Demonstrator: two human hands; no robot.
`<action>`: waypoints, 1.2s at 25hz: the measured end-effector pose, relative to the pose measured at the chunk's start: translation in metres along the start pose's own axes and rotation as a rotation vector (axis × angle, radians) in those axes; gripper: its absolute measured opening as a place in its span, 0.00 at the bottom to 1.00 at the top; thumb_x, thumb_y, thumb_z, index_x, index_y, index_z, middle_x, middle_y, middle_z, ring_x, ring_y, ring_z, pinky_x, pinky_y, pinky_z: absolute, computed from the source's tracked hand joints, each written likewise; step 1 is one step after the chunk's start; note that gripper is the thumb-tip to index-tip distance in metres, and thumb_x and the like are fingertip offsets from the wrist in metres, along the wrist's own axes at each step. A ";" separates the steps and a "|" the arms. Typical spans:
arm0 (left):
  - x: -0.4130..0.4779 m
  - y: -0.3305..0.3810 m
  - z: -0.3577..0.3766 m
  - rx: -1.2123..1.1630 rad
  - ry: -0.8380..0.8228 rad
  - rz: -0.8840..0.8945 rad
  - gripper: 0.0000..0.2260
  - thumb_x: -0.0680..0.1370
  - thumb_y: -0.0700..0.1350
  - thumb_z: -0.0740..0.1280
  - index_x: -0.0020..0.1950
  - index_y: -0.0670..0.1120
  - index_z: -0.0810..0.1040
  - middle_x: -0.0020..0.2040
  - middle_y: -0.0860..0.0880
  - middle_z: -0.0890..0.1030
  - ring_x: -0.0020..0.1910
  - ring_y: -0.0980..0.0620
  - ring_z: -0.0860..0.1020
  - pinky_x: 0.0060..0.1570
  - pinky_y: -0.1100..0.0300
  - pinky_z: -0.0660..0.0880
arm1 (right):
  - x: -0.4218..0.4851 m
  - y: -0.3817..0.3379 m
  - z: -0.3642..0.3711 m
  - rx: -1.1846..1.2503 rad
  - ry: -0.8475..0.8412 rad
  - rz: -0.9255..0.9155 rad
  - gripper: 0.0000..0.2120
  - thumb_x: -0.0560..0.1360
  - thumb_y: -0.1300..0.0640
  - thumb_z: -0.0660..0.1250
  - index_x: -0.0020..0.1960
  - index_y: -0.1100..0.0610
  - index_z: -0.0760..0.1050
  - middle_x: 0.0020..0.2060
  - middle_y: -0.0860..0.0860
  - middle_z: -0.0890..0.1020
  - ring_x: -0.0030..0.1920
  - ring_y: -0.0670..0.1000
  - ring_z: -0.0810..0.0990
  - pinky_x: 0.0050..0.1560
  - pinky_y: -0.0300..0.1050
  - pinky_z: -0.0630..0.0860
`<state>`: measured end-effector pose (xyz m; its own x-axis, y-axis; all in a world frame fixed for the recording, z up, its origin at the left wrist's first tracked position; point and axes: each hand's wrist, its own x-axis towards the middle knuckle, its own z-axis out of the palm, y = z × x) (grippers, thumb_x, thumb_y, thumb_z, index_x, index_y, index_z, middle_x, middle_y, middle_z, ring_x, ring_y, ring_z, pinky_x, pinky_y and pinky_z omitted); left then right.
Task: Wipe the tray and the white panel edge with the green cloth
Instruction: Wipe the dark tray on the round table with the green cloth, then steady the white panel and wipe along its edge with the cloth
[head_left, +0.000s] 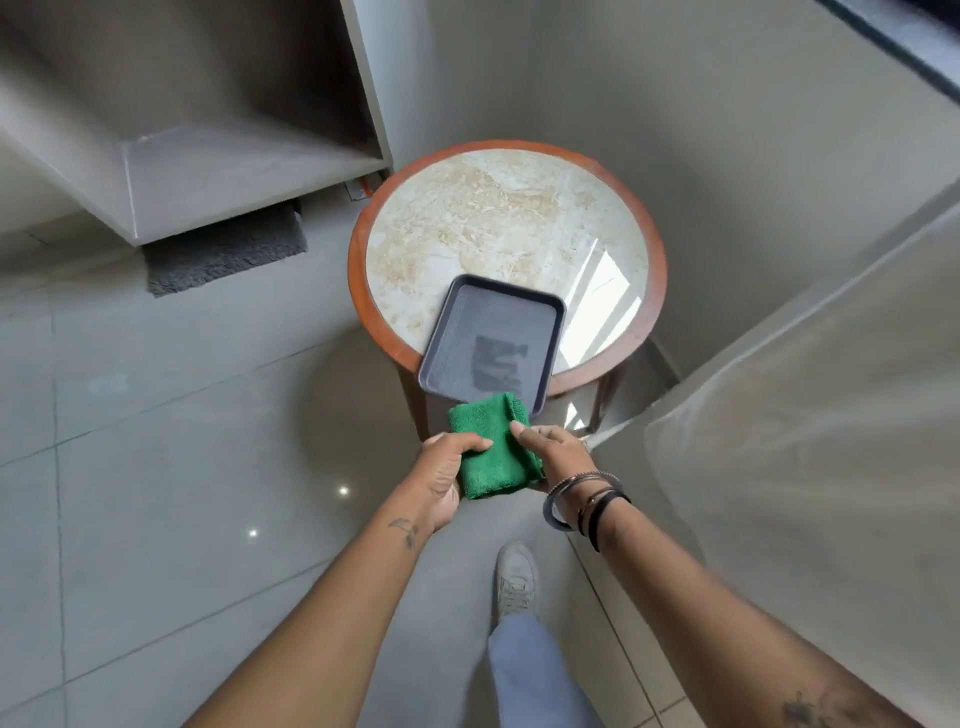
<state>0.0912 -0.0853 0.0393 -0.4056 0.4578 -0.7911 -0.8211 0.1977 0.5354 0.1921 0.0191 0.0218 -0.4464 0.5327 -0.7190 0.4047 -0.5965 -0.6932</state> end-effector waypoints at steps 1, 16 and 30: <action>-0.009 -0.020 -0.010 -0.027 -0.016 -0.028 0.17 0.74 0.32 0.66 0.63 0.33 0.76 0.59 0.33 0.80 0.57 0.35 0.81 0.59 0.37 0.77 | -0.012 0.019 -0.003 0.002 0.017 -0.002 0.09 0.73 0.59 0.74 0.42 0.56 0.73 0.39 0.55 0.80 0.40 0.54 0.79 0.48 0.52 0.77; 0.073 -0.354 -0.020 0.300 0.513 0.012 0.07 0.75 0.45 0.68 0.51 0.43 0.78 0.49 0.42 0.83 0.48 0.40 0.81 0.51 0.47 0.80 | 0.009 0.260 -0.197 -1.935 0.269 -0.416 0.37 0.74 0.45 0.64 0.78 0.56 0.57 0.79 0.60 0.51 0.79 0.61 0.49 0.75 0.65 0.43; 0.354 -0.534 0.104 0.371 0.358 0.222 0.16 0.80 0.48 0.63 0.66 0.43 0.74 0.57 0.42 0.82 0.55 0.41 0.80 0.52 0.56 0.75 | 0.146 0.305 -0.328 -2.588 0.894 -0.438 0.49 0.74 0.32 0.55 0.79 0.58 0.33 0.76 0.62 0.31 0.74 0.65 0.28 0.61 0.71 0.19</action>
<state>0.4282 0.0609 -0.4957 -0.7171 0.2132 -0.6636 -0.5301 0.4513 0.7179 0.5122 0.1117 -0.3111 -0.7283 0.6795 -0.0891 0.2848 0.4183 0.8625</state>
